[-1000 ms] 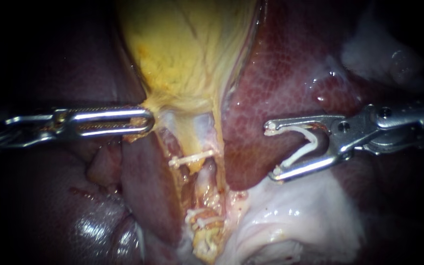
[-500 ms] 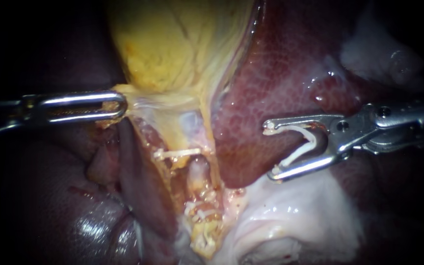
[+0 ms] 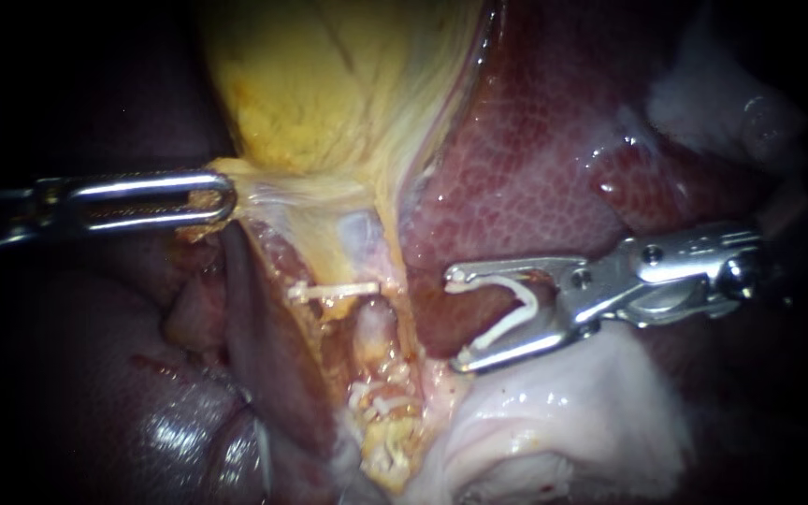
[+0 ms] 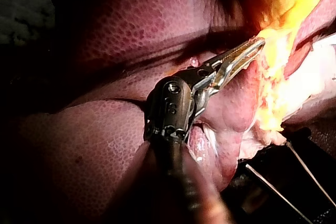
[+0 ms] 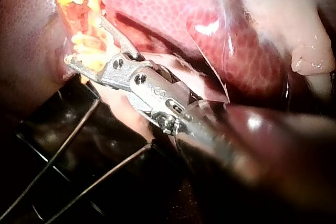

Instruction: Clipping first clip right tube

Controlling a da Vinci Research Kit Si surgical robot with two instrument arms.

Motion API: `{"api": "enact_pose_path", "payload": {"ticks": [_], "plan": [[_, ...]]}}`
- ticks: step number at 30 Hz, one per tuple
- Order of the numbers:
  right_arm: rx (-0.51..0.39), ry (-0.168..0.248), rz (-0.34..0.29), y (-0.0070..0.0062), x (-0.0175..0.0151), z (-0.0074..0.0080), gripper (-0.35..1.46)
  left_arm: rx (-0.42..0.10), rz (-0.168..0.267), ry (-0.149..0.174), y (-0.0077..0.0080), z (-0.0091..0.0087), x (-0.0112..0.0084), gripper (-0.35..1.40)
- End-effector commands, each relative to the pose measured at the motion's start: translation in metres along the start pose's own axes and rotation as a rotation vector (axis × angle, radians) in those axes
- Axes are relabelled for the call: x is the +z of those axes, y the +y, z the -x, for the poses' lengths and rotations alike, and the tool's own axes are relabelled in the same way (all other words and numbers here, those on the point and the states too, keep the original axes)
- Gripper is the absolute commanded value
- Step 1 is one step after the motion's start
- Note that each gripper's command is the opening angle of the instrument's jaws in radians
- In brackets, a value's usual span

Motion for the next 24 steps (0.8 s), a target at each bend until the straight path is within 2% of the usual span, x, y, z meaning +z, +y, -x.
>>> {"api": "enact_pose_path", "payload": {"ticks": [1, 6, 10, 13, 17, 24], "plan": [[0.008, -0.009, -0.005, 0.0004, 0.0006, 0.0007, 0.6, 0.0, 0.0, 0.0, 0.0, -0.0001, 0.0, -0.35], [0.035, -0.021, -0.015, 0.0023, 0.0023, 0.0033, 0.6, 0.0, 0.001, 0.0, -0.0002, -0.0001, 0.0, -0.35], [0.048, -0.027, -0.015, 0.0037, 0.0034, 0.0043, 0.6, 0.0, 0.002, 0.0, -0.0003, -0.0001, 0.0, -0.35], [0.063, -0.028, -0.023, 0.0043, 0.0042, 0.0044, 0.6, 0.001, 0.002, -0.001, -0.0003, -0.0001, 0.0, -0.35], [0.084, -0.033, -0.045, 0.0046, 0.0055, 0.0043, 0.6, 0.001, 0.003, -0.001, -0.0003, -0.0002, 0.0001, -0.35], [0.15, 0.016, -0.149, 0.0043, 0.0066, 0.004, 0.59, 0.001, 0.003, -0.001, -0.0004, -0.0002, 0.0002, -0.35]]}}
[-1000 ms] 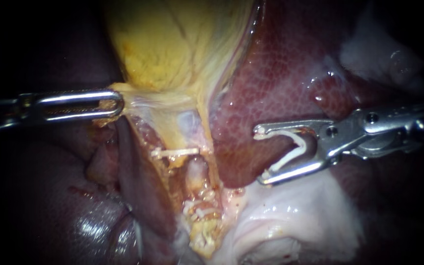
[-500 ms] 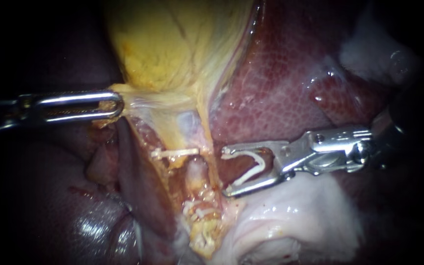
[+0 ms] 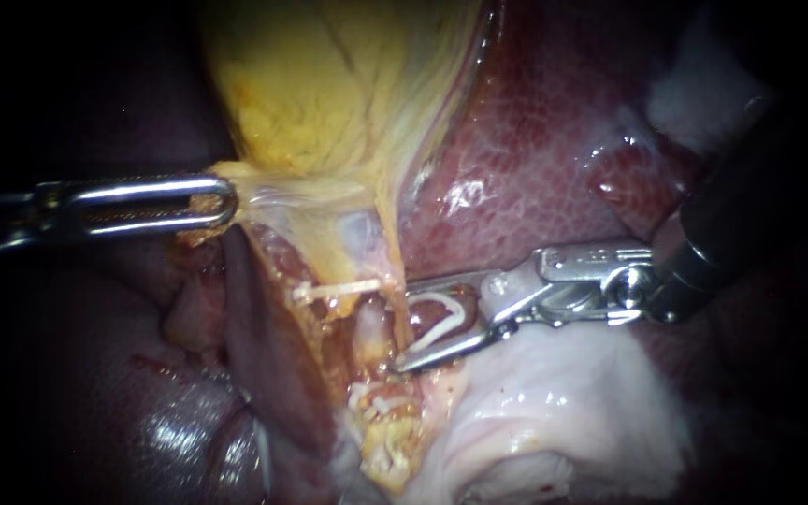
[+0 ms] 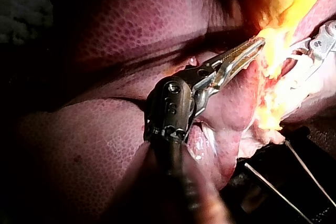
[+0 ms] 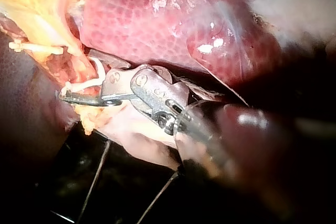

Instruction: Clipping first clip right tube

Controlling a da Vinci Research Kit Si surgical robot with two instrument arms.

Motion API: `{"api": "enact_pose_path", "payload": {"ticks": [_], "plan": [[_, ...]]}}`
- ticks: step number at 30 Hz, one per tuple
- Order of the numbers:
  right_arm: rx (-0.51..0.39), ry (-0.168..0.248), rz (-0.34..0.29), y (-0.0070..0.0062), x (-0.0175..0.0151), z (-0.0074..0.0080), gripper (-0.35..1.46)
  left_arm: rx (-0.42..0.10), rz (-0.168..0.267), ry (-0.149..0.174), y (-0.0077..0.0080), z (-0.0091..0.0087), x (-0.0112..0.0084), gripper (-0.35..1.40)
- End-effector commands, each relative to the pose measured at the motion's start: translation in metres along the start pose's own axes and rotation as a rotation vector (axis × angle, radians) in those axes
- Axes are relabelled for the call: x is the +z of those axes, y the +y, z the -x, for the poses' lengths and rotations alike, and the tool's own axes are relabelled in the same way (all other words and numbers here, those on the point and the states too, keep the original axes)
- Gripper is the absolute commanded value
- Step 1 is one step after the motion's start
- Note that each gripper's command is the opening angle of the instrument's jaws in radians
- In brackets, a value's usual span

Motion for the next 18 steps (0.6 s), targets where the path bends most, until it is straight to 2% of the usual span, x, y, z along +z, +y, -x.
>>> {"api": "enact_pose_path", "payload": {"ticks": [1, 6, 12, 18], "plan": [[0.008, 0.001, -0.013, -0.0002, 0.0001, 0.0, 0.59, 0.0, 0.0, 0.0, 0.0, 0.0, 0.0, -0.35], [0.03, -0.018, -0.076, -0.0008, 0.001, 0.0012, 0.58, 0.0, 0.0, 0.0, 0.0, -0.0001, 0.0, -0.35], [0.053, -0.047, -0.122, -0.0009, 0.0023, 0.0039, 0.56, 0.0, 0.001, 0.0, 0.0, -0.0001, 0.0, -0.35], [0.057, -0.063, -0.151, -0.0009, 0.0023, 0.0048, 0.52, 0.0, 0.001, 0.0, 0.0, -0.0001, 0.0, -0.35]]}}
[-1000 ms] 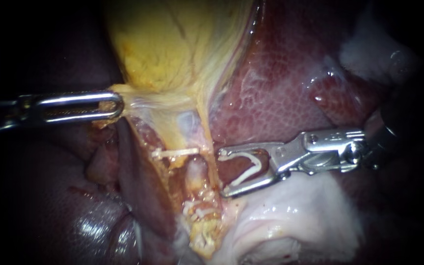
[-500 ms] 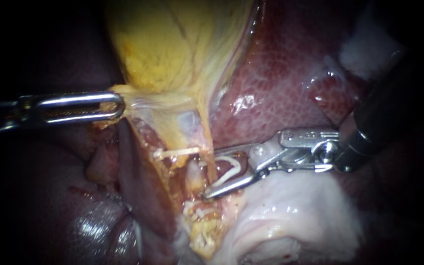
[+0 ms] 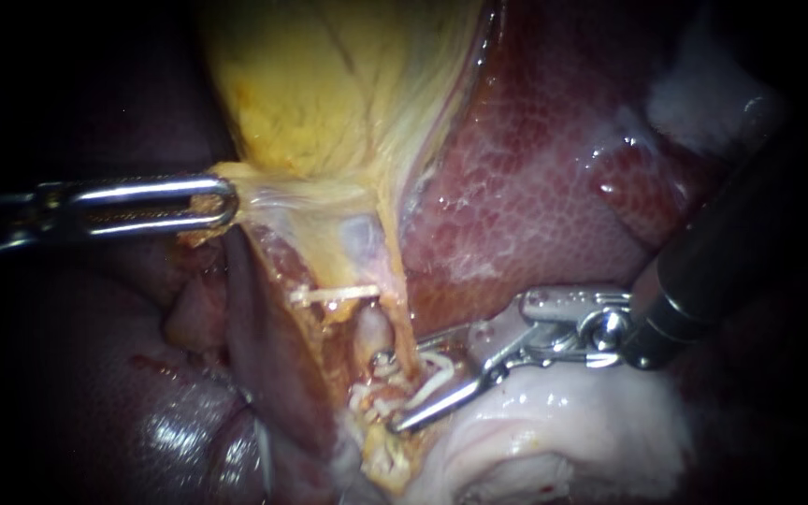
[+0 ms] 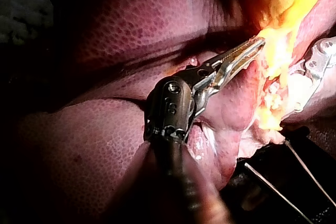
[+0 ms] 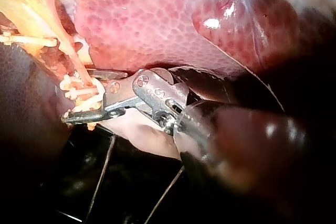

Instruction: Clipping first clip right tube

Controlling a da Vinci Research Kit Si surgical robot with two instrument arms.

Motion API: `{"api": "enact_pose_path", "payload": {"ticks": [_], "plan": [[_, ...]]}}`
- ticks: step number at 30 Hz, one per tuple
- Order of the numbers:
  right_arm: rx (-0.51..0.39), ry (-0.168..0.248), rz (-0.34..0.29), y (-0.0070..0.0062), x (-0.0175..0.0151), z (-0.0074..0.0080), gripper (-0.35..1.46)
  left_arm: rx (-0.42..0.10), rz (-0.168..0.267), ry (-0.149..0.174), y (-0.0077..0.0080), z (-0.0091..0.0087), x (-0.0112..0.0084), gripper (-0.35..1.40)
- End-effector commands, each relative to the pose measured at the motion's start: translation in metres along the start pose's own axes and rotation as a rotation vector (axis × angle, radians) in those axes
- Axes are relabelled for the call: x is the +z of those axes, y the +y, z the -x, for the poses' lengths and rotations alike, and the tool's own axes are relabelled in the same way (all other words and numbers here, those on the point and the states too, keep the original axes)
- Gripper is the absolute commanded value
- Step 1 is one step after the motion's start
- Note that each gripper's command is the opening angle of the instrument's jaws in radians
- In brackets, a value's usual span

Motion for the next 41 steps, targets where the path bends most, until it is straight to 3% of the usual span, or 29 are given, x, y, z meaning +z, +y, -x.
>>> {"api": "enact_pose_path", "payload": {"ticks": [1, 9, 16, 18, 21, 25, 41], "plan": [[-0.003, 0.0, 0.002, 0.0, -0.0002, 0.0, 0.51, 0.0, 0.0, 0.0, 0.0, 0.0, 0.0, -0.35], [-0.001, -0.004, 0.005, 0.0008, -0.0012, 0.0011, 0.46, 0.001, 0.001, 0.0, 0.0, -0.0001, 0.0001, -0.35], [0.011, -0.002, 0.006, 0.0011, -0.0015, 0.0011, 0.38, 0.001, 0.001, -0.001, 0.0, -0.0002, 0.0001, -0.35], [0.024, -0.001, 0.004, 0.001, -0.0017, 0.001, 0.22, 0.001, 0.001, -0.001, 0.0, -0.0002, 0.0001, -0.35], [0.038, 0.0, -0.001, 0.0009, -0.0025, 0.0007, -0.35, 0.001, 0.001, -0.001, 0.0, -0.0002, 0.0001, -0.35], [0.05, 0.0, 0.023, 0.0013, -0.0037, 0.0002, -0.35, 0.001, 0.001, -0.001, 0.0, -0.0002, 0.0002, -0.35], [0.051, -0.008, 0.026, 0.0016, -0.0036, 0.001, -0.35, 0.002, 0.002, -0.001, 0.0, -0.0004, 0.0003, -0.35]]}}
